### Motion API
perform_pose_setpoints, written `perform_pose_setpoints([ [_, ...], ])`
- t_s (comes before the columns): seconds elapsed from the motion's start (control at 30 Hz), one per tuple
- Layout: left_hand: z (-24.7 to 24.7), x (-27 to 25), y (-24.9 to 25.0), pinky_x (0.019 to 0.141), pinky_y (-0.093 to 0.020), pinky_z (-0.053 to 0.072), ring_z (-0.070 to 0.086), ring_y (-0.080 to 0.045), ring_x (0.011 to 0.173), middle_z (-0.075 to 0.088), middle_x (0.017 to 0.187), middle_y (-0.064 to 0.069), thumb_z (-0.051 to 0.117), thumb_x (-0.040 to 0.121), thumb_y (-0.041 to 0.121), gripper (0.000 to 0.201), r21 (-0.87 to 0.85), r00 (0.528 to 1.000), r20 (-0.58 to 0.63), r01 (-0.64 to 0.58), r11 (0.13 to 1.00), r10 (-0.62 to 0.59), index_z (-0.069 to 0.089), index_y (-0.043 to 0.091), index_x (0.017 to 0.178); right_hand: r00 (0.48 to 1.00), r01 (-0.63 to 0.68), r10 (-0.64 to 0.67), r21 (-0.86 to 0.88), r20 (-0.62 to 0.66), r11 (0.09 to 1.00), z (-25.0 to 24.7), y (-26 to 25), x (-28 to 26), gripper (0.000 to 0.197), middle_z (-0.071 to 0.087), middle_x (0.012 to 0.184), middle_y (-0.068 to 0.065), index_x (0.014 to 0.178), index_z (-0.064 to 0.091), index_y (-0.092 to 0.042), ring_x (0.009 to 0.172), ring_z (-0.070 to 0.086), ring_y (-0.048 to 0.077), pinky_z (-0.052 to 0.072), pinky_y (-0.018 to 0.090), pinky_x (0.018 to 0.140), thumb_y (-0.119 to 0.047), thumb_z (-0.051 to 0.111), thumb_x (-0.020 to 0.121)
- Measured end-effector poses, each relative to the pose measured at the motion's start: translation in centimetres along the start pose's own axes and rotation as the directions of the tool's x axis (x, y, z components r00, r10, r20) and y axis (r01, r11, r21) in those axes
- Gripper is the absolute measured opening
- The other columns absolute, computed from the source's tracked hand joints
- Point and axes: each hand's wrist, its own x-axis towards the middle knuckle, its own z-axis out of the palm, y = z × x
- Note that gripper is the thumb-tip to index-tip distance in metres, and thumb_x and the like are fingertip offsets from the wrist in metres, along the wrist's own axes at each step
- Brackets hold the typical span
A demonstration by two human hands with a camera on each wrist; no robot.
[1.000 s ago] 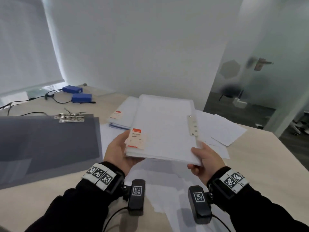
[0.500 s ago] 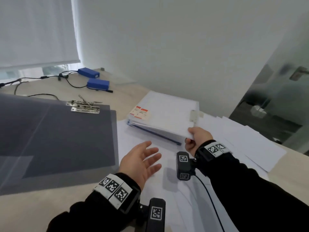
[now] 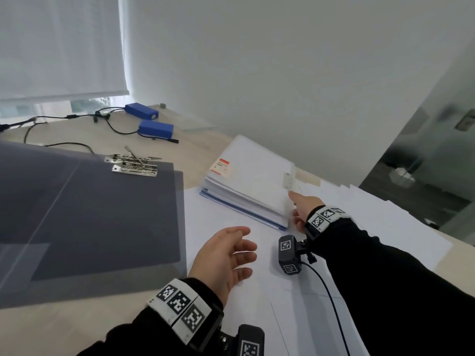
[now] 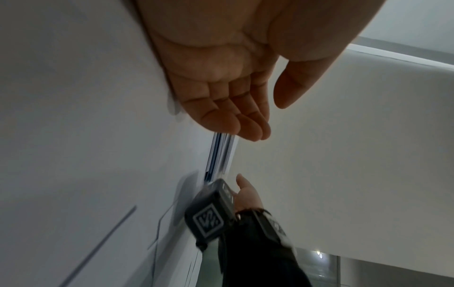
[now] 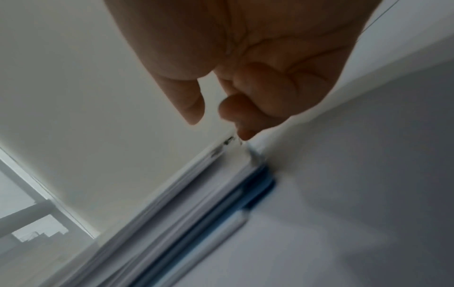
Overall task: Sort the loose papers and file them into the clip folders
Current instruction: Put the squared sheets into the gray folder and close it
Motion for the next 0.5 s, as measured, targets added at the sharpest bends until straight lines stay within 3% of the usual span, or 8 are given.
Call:
perform_pose_setpoints([
  [0.07,0.1,-0.1,0.1,0.055,-0.03,0.046,0.063,-0.018,0.065,0.067,0.075,-0.006,0.05,0.098,0.017,0.022,0.007,1.0,-0.012,0.004,1.0,-0.004,0.068,0.008,0.107,1.0,-0.008,0.009,0.06,-0.017,0.998,-1.5,0.9,-1.2,0.034,0.059,0.075,0.009,0.091,0.06,-0.005,0.052,0.046,0.022,0.035,0.027,0.051,-0.038,0.058,0.087],
  [0.17,0.3,-0.1,0.2,0.058,-0.03,0.044,0.062,-0.019,0.067,0.066,0.075,-0.006,0.053,0.097,0.019,0.021,0.018,1.0,-0.025,0.007,1.0,-0.007,0.069,0.009,0.106,1.0,-0.006,0.006,0.119,0.001,0.993,-5.1,3.1,-3.7,0.027,0.061,0.083,0.005,0.097,0.062,-0.01,0.051,0.044,0.017,0.029,0.02,0.045,-0.036,0.057,0.091],
  [0.33,0.4,-0.5,0.1,0.059,-0.031,0.046,0.064,-0.017,0.069,0.068,0.078,-0.002,0.061,0.091,0.025,0.018,0.075,1.0,-0.017,0.004,0.997,-0.002,0.072,0.014,0.101,0.997,-0.02,0.037,0.234,-0.066,0.972,-13.1,9.3,-9.7,0.024,0.066,0.078,0.002,0.097,0.069,-0.013,0.054,0.05,0.016,0.033,0.023,0.049,-0.034,0.058,0.091],
  [0.5,0.5,-1.7,0.1,0.066,-0.031,0.044,0.062,-0.016,0.072,0.067,0.08,0.0,0.059,0.091,0.027,0.017,0.082,0.999,-0.029,-0.036,0.996,0.038,0.07,0.017,0.1,0.974,0.016,0.08,0.42,-0.211,0.907,-19.7,17.0,-15.0,0.02,0.066,0.073,0.002,0.095,0.07,-0.011,0.056,0.05,0.015,0.032,0.025,0.051,-0.026,0.058,0.089],
])
